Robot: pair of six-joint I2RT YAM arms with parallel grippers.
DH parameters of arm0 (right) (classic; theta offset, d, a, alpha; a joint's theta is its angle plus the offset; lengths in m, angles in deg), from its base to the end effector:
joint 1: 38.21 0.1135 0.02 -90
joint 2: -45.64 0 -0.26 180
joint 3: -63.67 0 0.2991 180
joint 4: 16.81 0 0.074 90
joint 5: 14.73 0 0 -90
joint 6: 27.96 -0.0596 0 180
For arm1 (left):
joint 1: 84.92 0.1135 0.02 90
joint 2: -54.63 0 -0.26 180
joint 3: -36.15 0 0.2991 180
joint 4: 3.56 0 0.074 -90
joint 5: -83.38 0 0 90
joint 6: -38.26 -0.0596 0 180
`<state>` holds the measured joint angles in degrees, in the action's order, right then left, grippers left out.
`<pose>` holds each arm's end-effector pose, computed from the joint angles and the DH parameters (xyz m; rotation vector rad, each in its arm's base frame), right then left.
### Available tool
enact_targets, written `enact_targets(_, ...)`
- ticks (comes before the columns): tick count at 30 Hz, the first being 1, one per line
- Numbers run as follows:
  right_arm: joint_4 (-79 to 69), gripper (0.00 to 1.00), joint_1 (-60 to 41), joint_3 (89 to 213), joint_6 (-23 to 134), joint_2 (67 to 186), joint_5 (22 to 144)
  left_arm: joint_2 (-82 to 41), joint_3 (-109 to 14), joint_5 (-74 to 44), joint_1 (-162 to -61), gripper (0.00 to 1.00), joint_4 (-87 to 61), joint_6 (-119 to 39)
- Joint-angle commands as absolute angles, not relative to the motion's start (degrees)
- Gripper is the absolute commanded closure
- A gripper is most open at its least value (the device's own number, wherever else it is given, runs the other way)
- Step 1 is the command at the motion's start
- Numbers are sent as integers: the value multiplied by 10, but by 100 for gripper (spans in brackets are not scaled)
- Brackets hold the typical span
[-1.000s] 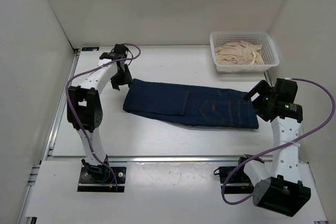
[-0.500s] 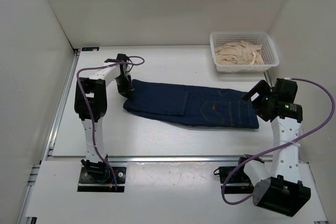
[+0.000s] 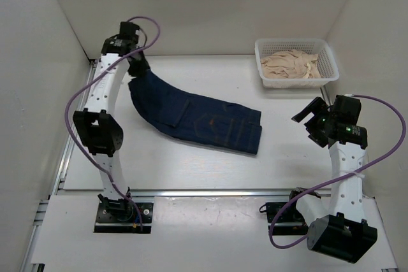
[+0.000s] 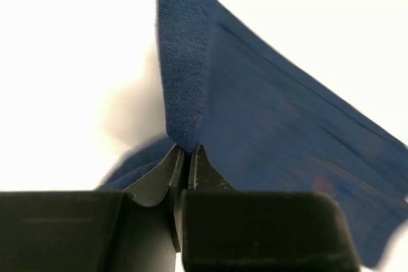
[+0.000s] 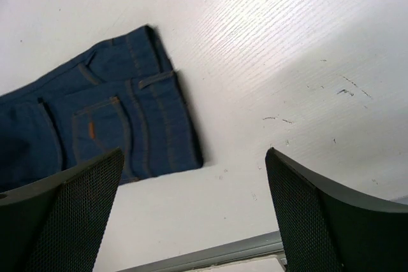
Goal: Fold and stack the trousers
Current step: Fold the trousers
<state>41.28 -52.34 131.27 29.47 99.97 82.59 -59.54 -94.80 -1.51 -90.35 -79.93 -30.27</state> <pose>0.2481 -0.0546 0.2995 0.8796 2.1964 0.3070 0.4787 -0.0402 0.3220 -0.3947 2.5749 -0.0516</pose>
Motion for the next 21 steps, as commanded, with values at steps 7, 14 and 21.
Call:
enact_targets(7,402,4,-522,1312,304,995,836,-574,-1090,-4,-1135,90,-858,-213)
enact_targets(14,402,4,-522,1312,304,990,842,-622,-1130,8,-1233,90,-858,-155)
enact_targets(21,402,4,-522,1307,304,985,842,-640,-1121,2,-1292,90,-832,-111)
